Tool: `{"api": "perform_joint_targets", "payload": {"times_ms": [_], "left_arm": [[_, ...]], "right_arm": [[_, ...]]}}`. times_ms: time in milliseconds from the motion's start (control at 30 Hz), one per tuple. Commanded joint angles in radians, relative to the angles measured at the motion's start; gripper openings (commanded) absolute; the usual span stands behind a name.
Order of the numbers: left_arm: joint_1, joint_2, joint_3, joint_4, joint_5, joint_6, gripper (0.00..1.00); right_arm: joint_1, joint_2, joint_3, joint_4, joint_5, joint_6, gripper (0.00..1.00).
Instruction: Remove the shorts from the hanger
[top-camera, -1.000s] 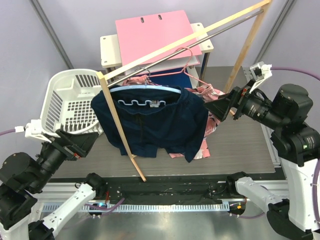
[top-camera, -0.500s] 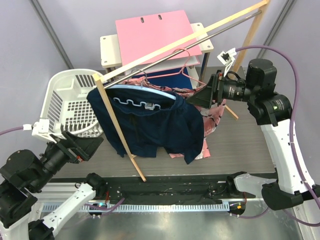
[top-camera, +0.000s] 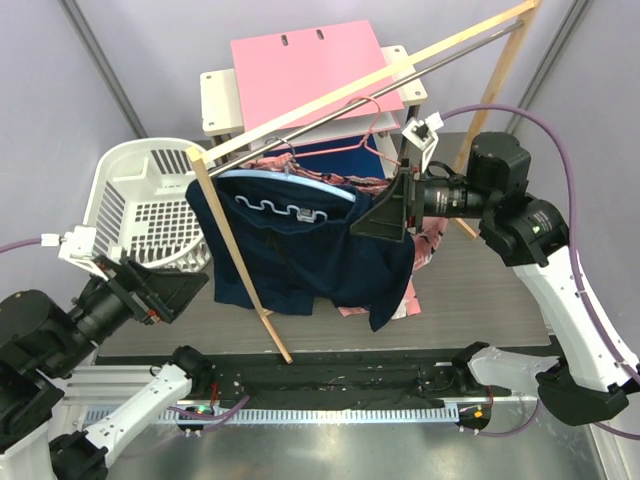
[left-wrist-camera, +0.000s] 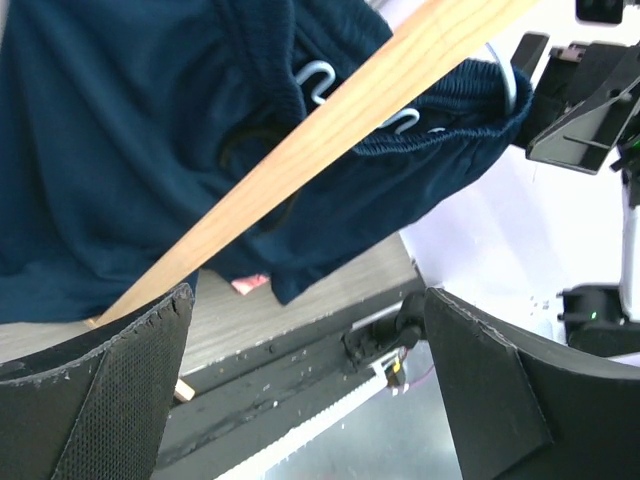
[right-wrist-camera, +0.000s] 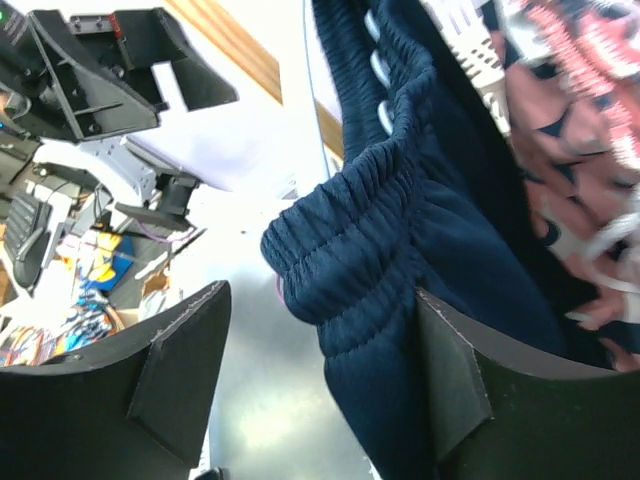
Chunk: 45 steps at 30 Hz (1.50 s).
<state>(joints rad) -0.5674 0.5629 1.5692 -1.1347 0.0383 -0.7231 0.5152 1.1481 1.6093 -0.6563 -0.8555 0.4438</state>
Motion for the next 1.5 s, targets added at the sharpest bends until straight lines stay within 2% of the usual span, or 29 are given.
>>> {"api": "perform_joint_targets", "payload": {"times_ms": [0, 100, 300, 433, 500, 567, 600, 667, 1000, 1467], "left_arm": [[-0.002, 0.063, 0.009, 0.004, 0.074, 0.051, 0.95], [-0.002, 0.060, -0.003, -0.011, 0.045, 0.054, 0.94], [-0.002, 0.017, -0.028, 0.046, -0.020, 0.033, 0.95], [-0.002, 0.040, -0.026, 0.043, -0.021, 0.030, 0.95], [-0.002, 0.051, -0.017, 0.047, -0.031, 0.028, 0.95], [-0.002, 0.052, -0.011, 0.056, -0.078, 0.031, 0.95], [-0.002, 0.055, -0.008, 0.061, -0.089, 0.031, 0.95], [-0.002, 0.055, -0.005, 0.073, -0.098, 0.031, 0.95], [-0.003, 0.074, -0.005, 0.118, -0.089, 0.005, 0.95], [-0.002, 0.071, -0.058, 0.204, 0.005, -0.058, 0.94]], "right_arm": [[0.084, 0.005, -0.020, 0.075, 0.132, 0.018, 0.72], [0.134, 0.004, -0.023, 0.079, 0.214, -0.005, 0.67], [0.158, -0.001, -0.052, 0.138, 0.323, -0.007, 0.50], [0.170, -0.010, -0.094, 0.168, 0.377, -0.037, 0.30], [0.172, -0.022, -0.124, 0.184, 0.411, -0.051, 0.26], [0.174, -0.045, -0.156, 0.213, 0.455, -0.063, 0.17], [0.172, -0.054, -0.169, 0.227, 0.467, -0.065, 0.09], [0.174, -0.071, -0.202, 0.279, 0.467, -0.065, 0.01], [0.172, -0.139, -0.316, 0.429, 0.362, -0.111, 0.01], [0.174, -0.131, -0.452, 0.848, 0.365, -0.077, 0.01]]}}
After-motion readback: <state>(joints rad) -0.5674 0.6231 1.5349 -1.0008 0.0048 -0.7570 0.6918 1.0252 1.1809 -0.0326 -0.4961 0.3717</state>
